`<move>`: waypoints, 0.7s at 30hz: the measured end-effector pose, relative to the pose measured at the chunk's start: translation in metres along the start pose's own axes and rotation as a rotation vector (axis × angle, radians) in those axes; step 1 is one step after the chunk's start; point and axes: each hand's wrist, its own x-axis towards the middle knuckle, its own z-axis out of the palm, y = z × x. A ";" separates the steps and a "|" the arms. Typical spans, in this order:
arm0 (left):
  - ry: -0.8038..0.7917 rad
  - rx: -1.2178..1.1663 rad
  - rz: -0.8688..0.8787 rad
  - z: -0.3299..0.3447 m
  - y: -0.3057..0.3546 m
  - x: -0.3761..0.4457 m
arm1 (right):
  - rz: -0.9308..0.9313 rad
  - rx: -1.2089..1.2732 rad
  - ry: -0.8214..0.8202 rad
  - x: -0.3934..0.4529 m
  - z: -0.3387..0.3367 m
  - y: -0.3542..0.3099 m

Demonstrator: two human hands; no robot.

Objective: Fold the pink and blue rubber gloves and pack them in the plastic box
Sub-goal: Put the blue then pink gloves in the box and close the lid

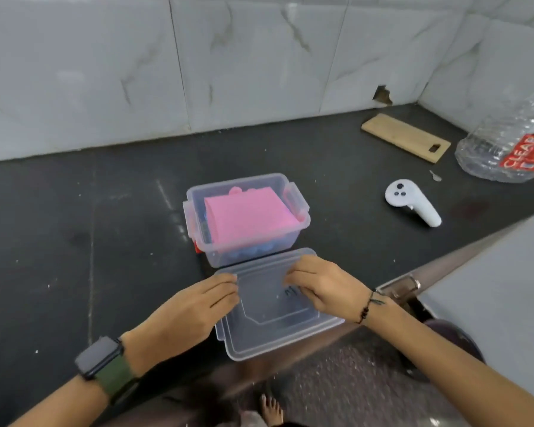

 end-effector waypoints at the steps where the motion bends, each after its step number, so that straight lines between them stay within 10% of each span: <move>1: -0.025 -0.023 0.036 0.003 0.003 -0.005 | -0.018 0.000 -0.020 -0.005 0.003 0.000; 21: -0.097 -0.426 -0.009 0.016 -0.018 -0.026 | 0.010 -0.128 -0.087 -0.055 0.014 0.039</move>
